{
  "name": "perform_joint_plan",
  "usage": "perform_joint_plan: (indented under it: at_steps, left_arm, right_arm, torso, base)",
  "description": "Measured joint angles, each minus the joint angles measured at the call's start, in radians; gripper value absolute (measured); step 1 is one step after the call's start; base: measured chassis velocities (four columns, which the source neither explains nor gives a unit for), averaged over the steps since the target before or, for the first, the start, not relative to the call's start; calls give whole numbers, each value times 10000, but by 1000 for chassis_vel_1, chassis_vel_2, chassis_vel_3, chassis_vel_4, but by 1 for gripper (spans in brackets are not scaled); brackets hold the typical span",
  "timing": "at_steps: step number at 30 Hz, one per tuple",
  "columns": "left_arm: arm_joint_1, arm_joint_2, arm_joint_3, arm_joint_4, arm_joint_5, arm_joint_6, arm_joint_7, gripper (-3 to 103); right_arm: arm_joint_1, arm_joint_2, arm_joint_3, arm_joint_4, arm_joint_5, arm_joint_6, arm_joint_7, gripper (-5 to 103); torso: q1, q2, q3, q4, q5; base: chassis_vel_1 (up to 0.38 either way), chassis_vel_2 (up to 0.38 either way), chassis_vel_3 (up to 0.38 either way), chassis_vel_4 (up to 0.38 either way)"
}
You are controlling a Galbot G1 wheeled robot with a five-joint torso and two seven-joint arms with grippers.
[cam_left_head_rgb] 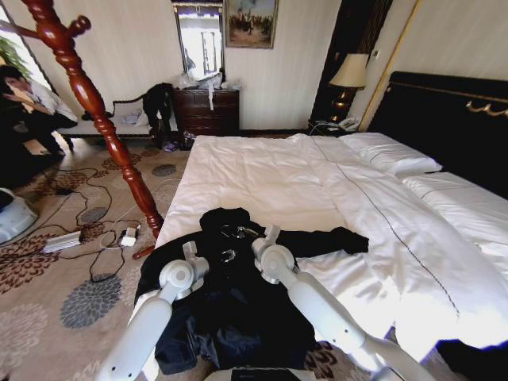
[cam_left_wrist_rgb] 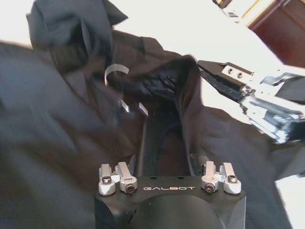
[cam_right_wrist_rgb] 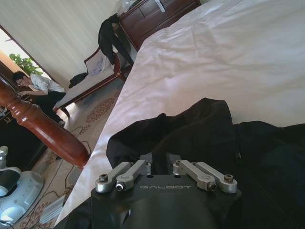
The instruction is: Pick up the clothes from the bed and hang them on the clothes hanger.
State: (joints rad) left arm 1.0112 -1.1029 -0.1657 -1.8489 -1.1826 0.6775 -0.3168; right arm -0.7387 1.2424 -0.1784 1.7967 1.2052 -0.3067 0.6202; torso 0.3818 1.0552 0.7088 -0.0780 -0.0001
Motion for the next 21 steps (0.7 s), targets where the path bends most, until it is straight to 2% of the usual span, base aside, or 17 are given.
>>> perform_joint_plan:
  at_steps: [1, 2, 3, 4, 5, 6, 8, 9, 10, 11, 12, 14, 16, 21]
  left_arm:
    - [-53, 162, 179, 83, 735, -170, 240, 67]
    - [-96, 251, 279, 129, 1049, -238, 335, 61]
    - [-130, 309, 351, 164, 1267, -274, 385, 56]
    - [-172, 360, 433, 195, 1497, -309, 424, 56]
    - [-186, 373, 475, 198, 1582, -315, 424, 51]
    - [-186, 373, 475, 198, 1582, -315, 424, 51]
    - [-188, 358, 545, 156, 1612, -316, 342, 40]
    - [-187, 340, 570, 150, 1634, -316, 286, 40]
    - [-189, 278, 643, 179, 1741, -342, 149, 29]
    - [-189, 278, 643, 179, 1741, -342, 149, 29]
    - [-203, 215, 699, 254, 1857, -393, 33, 29]
    - [-252, 28, 819, 427, 2012, -459, -132, 20]
    - [-291, -130, 925, 573, 2095, -464, -210, 15]
    - [-314, -334, 1064, 789, 2326, -465, -270, 22]
  right_arm:
    - [-20, -12, -7, 32, -6, -7, 3, 25]
    - [-38, -24, -10, 50, -12, -12, 5, 25]
    - [-56, -33, -9, 63, -25, -15, 7, 30]
    - [-86, -40, -10, 78, -46, -22, 10, 35]
    - [-109, -47, -9, 91, -66, -29, 13, 41]
    - [-109, -47, -9, 91, -66, -29, 13, 41]
    - [-159, -67, -6, 105, -119, -40, 19, 51]
    - [-175, -75, -2, 108, -143, -42, 20, 51]
    - [-202, -99, 13, 115, -206, -44, 20, 57]
    - [-202, -99, 13, 115, -206, -44, 20, 57]
    - [-221, -121, 22, 117, -262, -44, 18, 62]
    - [-266, -170, 41, 136, -316, -44, 12, 73]
    - [-289, -210, 54, 145, -339, -44, 10, 76]
    - [-308, -308, 89, 175, -435, -45, 1, 79]
  torso:
    - [0, 0, 0, 1, 1]
    - [1, 0, 0, 1, 0]
    - [0, 0, 0, 1, 0]
    - [0, 0, 0, 1, 0]
    - [0, 0, 0, 1, 0]
    - [0, 0, 0, 1, 0]
    - [1, -1, 0, 0, 0]
    - [0, 0, 0, 0, 1]
    - [0, 0, 0, 1, 1]
    - [0, 0, 0, 1, 1]
    - [-1, 0, 0, 1, 1]
    - [1, 0, 0, 0, 2]
    - [0, 0, 0, 0, 2]
    - [0, 0, -1, 2, 2]
  base:
    - [0, 0, 0, 0]
    - [0, 0, 0, 0]
    - [0, 0, 0, 0]
    - [0, 0, 0, 0]
    - [0, 0, 0, 0]
    - [0, 0, 0, 0]
    - [0, 0, 0, 0]
    - [0, 0, 0, 0]
    - [0, 0, 0, 0]
    - [0, 0, 0, 0]
    - [0, 0, 0, 0]
    - [0, 0, 0, 0]
    - [0, 0, 0, 0]
    - [0, 0, 0, 0]
